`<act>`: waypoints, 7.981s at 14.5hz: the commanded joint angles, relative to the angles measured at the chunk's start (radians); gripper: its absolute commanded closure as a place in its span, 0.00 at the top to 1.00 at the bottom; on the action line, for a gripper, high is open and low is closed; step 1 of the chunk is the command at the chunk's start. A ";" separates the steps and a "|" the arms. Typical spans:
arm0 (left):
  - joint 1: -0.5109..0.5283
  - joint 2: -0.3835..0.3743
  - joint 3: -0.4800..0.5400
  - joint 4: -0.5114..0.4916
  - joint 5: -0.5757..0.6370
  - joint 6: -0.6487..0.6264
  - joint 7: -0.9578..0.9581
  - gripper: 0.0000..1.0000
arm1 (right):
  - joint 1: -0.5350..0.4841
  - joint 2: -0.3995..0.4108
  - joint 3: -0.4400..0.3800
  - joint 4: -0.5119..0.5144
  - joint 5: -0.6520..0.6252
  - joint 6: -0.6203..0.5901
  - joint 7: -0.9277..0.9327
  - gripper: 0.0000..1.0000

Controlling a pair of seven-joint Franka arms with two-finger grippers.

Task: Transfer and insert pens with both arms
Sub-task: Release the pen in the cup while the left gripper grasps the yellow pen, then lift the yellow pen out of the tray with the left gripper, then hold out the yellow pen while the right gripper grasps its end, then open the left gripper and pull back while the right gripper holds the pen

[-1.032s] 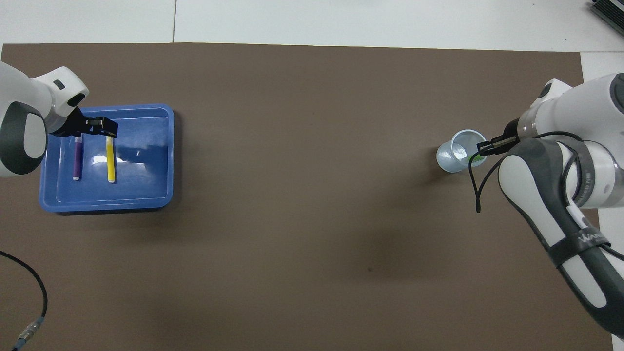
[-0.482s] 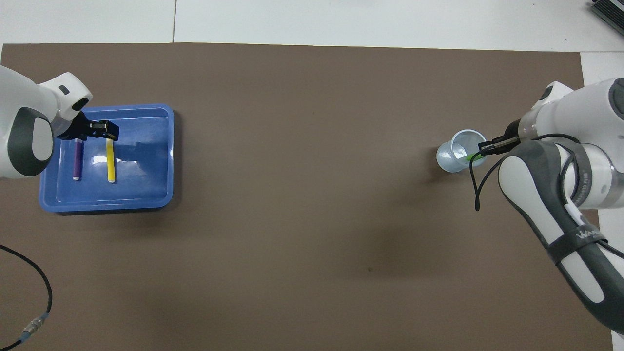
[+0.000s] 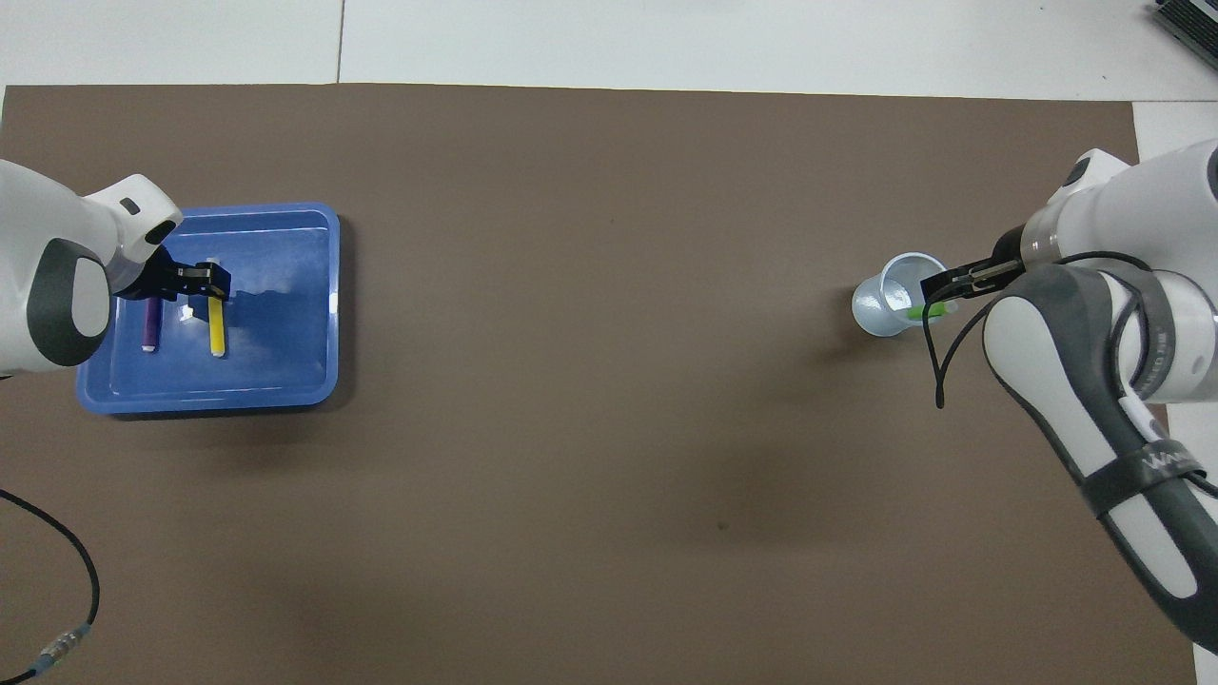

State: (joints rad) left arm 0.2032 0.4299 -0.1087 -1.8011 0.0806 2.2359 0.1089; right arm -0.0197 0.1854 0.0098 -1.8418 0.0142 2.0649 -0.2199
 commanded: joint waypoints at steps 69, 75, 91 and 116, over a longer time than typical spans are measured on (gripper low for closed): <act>-0.493 -0.119 -0.048 0.029 -1.076 0.048 -1.439 0.00 | 0.102 -0.294 0.038 -0.040 0.423 -0.156 0.241 1.00; -0.531 -0.120 -0.052 0.028 -1.216 0.061 -1.428 0.00 | 0.227 -0.219 0.036 -0.039 0.553 0.026 0.247 1.00; -0.584 -0.135 -0.097 0.002 -1.268 0.042 -1.293 0.00 | 0.333 -0.083 0.038 -0.037 0.550 0.198 0.221 0.69; -0.581 -0.135 -0.095 0.002 -1.268 0.041 -1.295 0.00 | 0.291 -0.119 0.035 -0.025 0.546 0.076 0.224 0.36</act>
State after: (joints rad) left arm -0.3713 0.3243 -0.2136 -1.7671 -1.1609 2.2791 -1.2041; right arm 0.2731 0.0710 0.0405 -1.8632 0.5423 2.1238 0.0182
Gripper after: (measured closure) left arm 0.837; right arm 0.608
